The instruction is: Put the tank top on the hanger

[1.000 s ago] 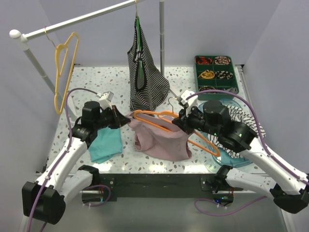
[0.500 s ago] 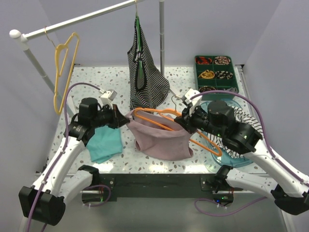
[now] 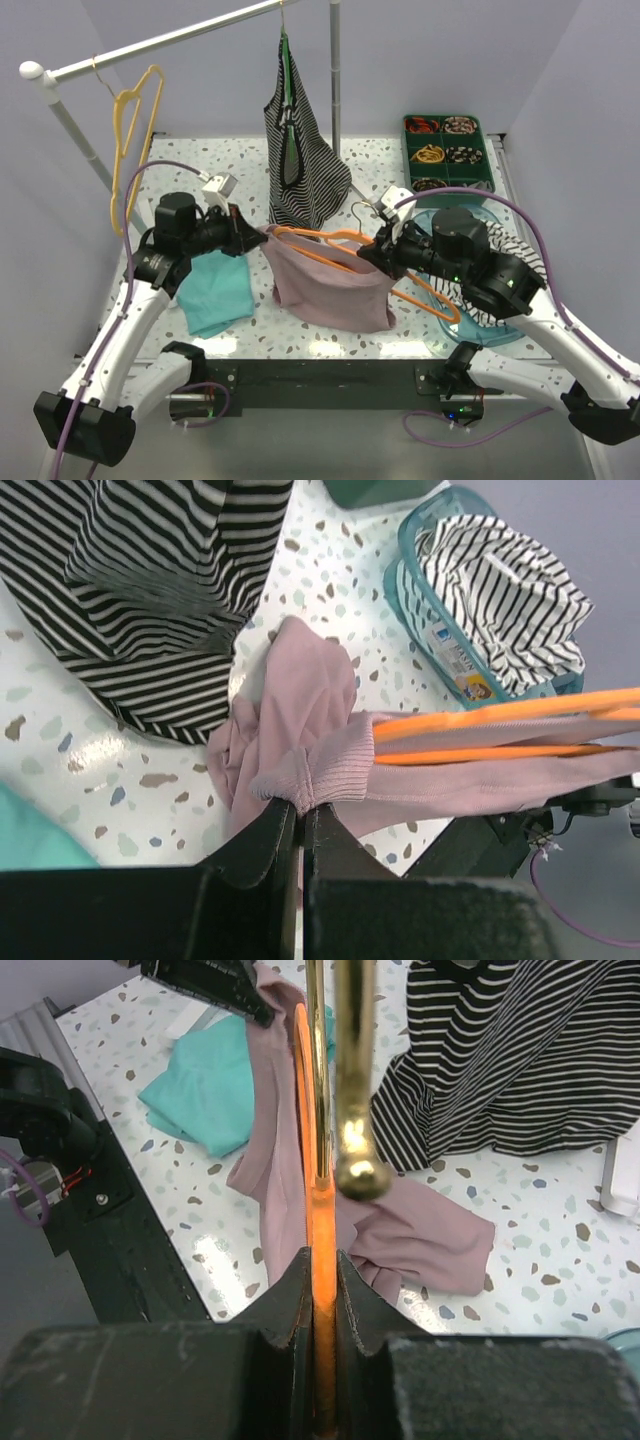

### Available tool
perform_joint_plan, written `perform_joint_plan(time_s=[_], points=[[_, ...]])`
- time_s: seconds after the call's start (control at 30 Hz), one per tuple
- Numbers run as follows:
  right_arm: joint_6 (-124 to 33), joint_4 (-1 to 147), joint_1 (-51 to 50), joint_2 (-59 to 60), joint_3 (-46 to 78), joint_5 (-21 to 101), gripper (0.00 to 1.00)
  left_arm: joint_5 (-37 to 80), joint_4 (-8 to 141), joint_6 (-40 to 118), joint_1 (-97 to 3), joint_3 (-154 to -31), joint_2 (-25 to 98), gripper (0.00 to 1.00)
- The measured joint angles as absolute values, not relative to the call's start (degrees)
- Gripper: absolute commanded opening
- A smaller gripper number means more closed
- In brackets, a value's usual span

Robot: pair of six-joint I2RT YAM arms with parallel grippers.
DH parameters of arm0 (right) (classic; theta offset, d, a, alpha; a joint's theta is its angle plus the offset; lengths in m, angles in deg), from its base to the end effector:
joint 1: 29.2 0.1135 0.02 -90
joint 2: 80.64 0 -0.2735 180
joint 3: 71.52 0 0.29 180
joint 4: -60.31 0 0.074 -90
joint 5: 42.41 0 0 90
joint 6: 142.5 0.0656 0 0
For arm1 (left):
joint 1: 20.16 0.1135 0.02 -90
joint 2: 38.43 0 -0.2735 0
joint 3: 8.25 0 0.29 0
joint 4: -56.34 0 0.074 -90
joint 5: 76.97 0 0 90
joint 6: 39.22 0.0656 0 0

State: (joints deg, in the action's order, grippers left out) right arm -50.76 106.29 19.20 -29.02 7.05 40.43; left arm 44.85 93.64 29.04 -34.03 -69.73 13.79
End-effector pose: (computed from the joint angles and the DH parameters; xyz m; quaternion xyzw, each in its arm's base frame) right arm 0.1534 0.1850 0.4140 -0.3551 0.7319 0.2915 0.5032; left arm 0.2375 -0.0943 0.3153 0.0842 0.8322 -0.3751 0.3994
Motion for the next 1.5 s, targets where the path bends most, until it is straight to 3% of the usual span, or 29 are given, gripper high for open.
perform_joint_plan(time_s=[0.5,1.23,1.33,1.37,1.47,1.5], points=[[-50.7,106.1,19.1,-28.4,10.5,36.2,0.0,49.2,95.4,29.2,-34.0,-82.9,16.0,0.0],[-49.0,102.6,19.1,-24.8,18.5,32.6,0.0,62.1,95.4,31.1,-33.7,-100.1,17.9,0.1],[-48.0,100.8,19.1,-25.0,19.5,30.3,0.0,62.6,95.2,31.1,-33.7,-103.2,19.3,0.33],[-47.5,100.1,19.1,-25.2,19.4,29.8,0.0,62.6,95.1,31.1,-33.7,-104.2,19.8,0.47],[-46.1,97.0,19.1,-25.8,17.5,28.3,0.0,62.2,95.0,31.5,-33.7,-106.3,20.5,0.67],[-45.8,96.5,19.0,-25.9,16.8,28.2,0.0,61.8,95.1,31.7,-33.7,-106.5,20.5,0.69]])
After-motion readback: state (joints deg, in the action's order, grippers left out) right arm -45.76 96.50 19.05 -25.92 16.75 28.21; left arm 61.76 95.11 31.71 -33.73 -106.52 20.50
